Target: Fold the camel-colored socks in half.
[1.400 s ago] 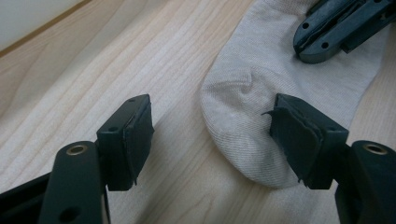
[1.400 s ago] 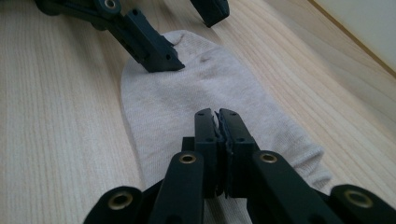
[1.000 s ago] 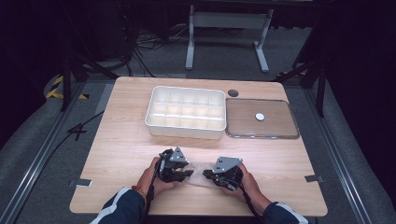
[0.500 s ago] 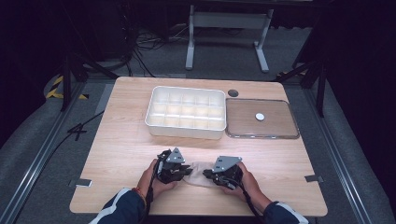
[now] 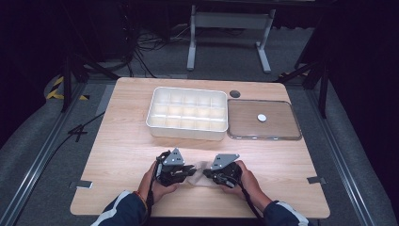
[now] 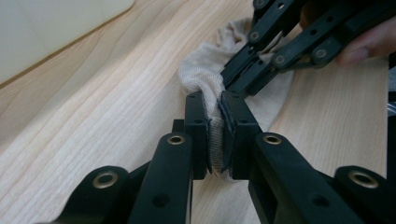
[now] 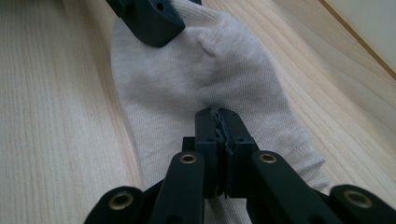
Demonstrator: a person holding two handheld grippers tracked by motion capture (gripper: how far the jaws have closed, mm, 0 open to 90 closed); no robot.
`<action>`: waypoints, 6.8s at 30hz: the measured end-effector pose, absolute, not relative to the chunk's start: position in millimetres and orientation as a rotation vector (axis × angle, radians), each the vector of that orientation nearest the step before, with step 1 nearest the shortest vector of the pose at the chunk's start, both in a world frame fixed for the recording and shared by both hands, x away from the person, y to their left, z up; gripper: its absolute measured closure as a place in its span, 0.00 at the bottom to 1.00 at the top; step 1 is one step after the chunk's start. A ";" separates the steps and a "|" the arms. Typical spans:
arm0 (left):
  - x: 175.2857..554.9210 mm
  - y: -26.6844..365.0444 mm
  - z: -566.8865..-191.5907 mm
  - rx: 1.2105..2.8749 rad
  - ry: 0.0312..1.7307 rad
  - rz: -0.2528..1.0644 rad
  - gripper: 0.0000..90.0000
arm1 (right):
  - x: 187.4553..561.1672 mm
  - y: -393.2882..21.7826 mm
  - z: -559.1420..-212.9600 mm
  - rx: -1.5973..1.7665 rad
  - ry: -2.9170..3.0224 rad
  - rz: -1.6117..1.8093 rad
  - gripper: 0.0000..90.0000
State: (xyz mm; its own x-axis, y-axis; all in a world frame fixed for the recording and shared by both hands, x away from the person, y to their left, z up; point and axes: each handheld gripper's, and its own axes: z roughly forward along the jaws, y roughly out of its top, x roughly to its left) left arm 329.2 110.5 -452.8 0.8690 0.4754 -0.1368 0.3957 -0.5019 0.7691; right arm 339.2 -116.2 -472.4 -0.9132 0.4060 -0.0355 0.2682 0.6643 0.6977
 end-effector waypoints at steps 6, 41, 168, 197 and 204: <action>327.3 105.8 -447.8 2.139 0.592 0.130 0.92 | 340.5 -111.3 -472.1 0.548 2.685 1.067 0.97; 330.4 98.4 -448.8 2.148 0.605 0.142 0.92 | 348.9 -176.5 -450.6 0.701 2.561 1.176 0.70; 341.8 67.9 -478.6 2.254 0.688 0.132 0.41 | 331.3 -160.5 -464.1 0.463 2.642 0.984 0.90; 344.4 62.3 -477.1 2.233 0.678 -0.039 0.74 | 336.0 -163.0 -468.3 0.539 2.670 1.034 0.91; 342.5 60.6 -474.0 2.187 0.683 -0.030 0.87 | 335.8 -161.4 -468.6 0.561 2.653 1.027 0.91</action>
